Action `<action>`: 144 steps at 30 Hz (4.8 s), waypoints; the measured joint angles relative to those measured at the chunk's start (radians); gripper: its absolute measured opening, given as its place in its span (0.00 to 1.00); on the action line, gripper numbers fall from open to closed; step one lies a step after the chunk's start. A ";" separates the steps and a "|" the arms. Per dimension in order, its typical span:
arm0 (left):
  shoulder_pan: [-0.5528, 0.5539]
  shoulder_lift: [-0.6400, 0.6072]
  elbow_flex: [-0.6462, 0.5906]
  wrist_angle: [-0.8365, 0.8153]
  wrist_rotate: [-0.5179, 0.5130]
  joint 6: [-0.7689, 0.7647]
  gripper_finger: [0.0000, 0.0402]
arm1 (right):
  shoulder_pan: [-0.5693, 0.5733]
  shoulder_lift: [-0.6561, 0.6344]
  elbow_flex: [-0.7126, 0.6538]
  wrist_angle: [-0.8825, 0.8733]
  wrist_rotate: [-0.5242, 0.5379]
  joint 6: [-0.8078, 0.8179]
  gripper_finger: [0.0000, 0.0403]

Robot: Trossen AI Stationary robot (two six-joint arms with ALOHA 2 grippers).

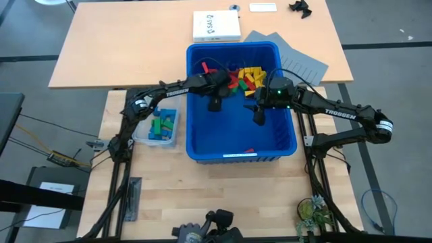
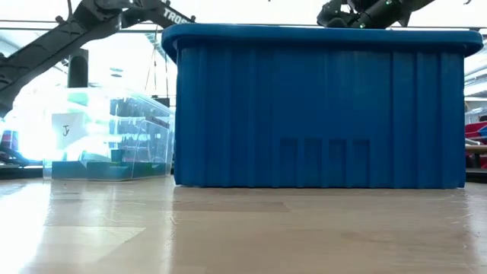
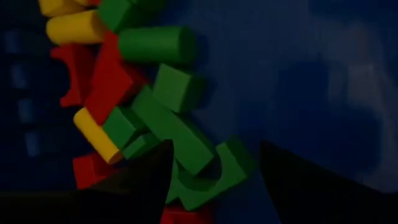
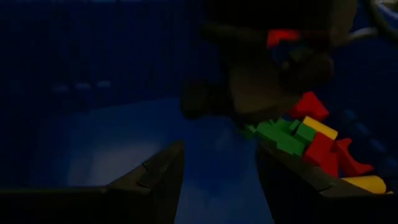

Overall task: Sort blocks
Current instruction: Put the green block into the transparent bin

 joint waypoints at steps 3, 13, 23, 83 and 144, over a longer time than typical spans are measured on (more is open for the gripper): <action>0.000 0.025 0.000 -0.011 -0.033 0.062 0.61 | 0.000 0.000 0.000 -0.003 -0.003 0.001 0.49; 0.017 0.066 0.000 -0.096 -0.096 -0.014 0.61 | 0.000 0.000 -0.058 0.040 -0.030 0.001 0.49; 0.049 0.094 0.001 -0.110 0.015 -0.034 0.54 | 0.000 0.000 -0.087 0.077 -0.030 0.007 0.49; -0.207 -1.081 -0.615 -0.294 -0.271 -1.002 0.14 | 0.000 -0.077 -0.085 0.101 -0.014 0.139 0.49; -0.078 -0.391 0.038 -0.017 0.007 -0.770 0.60 | -0.067 -0.017 -0.085 0.157 0.059 0.228 0.56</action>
